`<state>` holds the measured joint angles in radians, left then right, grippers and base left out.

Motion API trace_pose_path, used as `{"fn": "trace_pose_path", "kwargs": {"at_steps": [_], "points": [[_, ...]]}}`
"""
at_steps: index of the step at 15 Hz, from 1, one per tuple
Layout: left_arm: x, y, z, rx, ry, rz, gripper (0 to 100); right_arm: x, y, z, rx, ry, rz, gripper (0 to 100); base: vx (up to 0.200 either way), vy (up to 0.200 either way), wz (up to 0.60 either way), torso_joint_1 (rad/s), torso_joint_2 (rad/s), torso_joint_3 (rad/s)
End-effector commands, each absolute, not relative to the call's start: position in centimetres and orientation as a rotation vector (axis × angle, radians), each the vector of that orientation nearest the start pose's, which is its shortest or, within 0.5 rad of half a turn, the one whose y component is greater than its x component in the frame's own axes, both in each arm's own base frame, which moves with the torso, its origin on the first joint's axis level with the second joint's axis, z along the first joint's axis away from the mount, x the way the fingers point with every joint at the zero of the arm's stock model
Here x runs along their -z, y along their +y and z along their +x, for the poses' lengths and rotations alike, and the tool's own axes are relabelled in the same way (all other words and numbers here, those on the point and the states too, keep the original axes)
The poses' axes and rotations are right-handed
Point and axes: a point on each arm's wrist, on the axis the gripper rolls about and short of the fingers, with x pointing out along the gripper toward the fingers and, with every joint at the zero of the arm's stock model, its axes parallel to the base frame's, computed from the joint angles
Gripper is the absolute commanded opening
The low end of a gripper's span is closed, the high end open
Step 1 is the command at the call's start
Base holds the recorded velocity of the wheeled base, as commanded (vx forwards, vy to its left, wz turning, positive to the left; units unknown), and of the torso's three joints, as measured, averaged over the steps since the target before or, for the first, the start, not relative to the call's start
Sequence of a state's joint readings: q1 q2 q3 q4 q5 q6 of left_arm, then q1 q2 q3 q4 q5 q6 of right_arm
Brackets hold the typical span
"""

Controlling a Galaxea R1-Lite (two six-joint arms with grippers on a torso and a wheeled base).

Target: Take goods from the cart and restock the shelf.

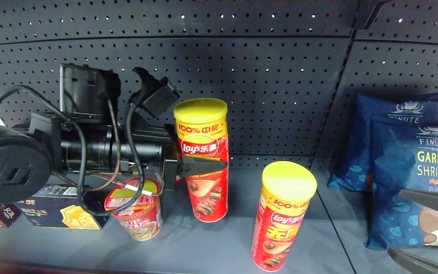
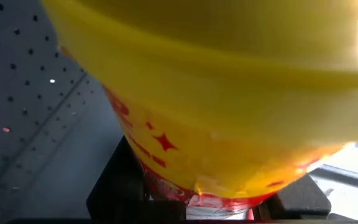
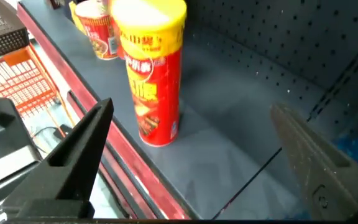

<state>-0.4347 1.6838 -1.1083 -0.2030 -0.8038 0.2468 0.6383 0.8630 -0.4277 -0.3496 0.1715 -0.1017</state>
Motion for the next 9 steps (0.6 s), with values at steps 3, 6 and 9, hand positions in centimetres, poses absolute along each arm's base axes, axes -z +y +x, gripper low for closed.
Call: {"fn": "trace_pose_path", "kwargs": {"at_steps": [3,6,9], "points": [[-23.0,-16.5,30.6,1.286,0.291,0.167,0,-21.3,5.7,7.0,-0.814,0.024,-0.113,100,0.0,0.0,0.0,0.0,0.0,0.0],[-23.2,-17.6,32.6,1.286,0.285,0.173,0,-21.9,5.9,7.2,-0.815,0.014,-0.109,100,0.0,0.0,0.0,0.0,0.0,0.0],[-22.1,-19.0,34.8,1.276,0.258,0.228,0,-22.4,5.9,7.3,-0.814,0.0,-0.107,100,0.0,0.0,0.0,0.0,0.0,0.0]]}}
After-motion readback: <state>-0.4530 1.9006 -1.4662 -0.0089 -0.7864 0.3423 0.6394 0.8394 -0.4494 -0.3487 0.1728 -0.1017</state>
